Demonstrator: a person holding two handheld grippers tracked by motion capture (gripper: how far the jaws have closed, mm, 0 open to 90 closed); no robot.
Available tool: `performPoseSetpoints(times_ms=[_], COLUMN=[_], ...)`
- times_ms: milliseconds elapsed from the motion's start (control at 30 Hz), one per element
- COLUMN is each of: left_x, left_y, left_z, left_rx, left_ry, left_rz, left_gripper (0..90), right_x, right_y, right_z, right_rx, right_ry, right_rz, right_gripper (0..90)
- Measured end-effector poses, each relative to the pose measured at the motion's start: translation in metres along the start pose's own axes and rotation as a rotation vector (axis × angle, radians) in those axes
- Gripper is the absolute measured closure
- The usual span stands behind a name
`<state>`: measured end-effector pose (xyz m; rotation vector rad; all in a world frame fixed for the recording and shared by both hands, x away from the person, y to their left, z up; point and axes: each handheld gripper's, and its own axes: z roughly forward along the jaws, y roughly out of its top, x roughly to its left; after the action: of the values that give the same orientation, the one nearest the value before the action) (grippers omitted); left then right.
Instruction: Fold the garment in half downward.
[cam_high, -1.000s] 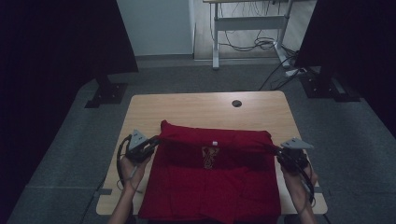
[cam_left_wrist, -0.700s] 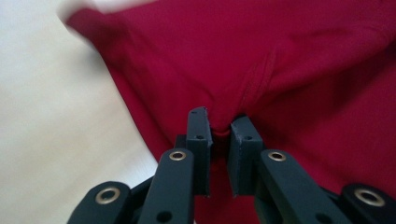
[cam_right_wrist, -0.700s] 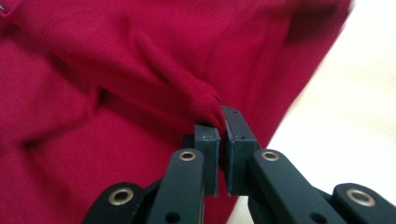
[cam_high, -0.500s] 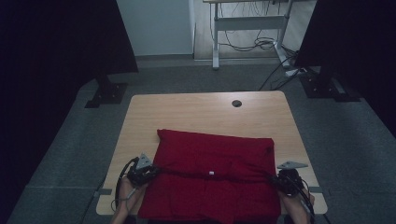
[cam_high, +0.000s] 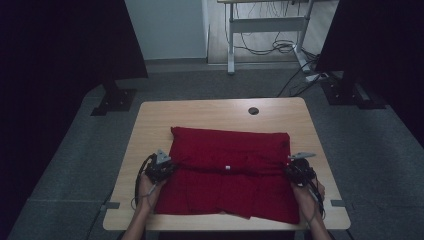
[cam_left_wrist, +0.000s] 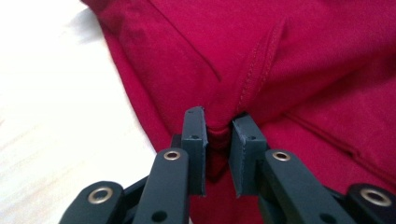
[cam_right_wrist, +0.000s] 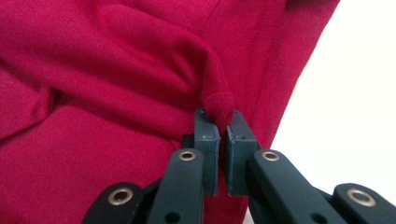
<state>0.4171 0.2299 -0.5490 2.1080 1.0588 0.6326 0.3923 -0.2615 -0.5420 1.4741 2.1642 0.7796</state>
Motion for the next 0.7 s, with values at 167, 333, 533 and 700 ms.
performPoseSetpoints(times_ms=[167,333,533,700], left_x=[0.007,-0.008,-0.018,-0.015], left_y=[0.024,0.016,-0.023,-0.051], left_z=[-0.042,-0.100,-0.086,-0.063], left_rx=[-0.143,-0.206,-0.084,0.027], left_ry=[0.008,-0.026,-0.084,-0.158], left_rz=[-0.005,0.062,0.068,0.041], left_gripper=[81.2,79.9,79.8,79.8], right_x=[0.005,0.017,0.017,0.008], right_y=[0.010,-0.009,-0.031,-0.073], right_z=[-0.033,-0.091,-0.090,-0.048], right_rx=[-0.129,-0.226,-0.187,-0.068], right_ry=[-0.055,-0.036,0.024,0.164], right_rz=[-0.049,-0.079,-0.063,0.010], right_gripper=[85.8,85.6,85.4,84.1])
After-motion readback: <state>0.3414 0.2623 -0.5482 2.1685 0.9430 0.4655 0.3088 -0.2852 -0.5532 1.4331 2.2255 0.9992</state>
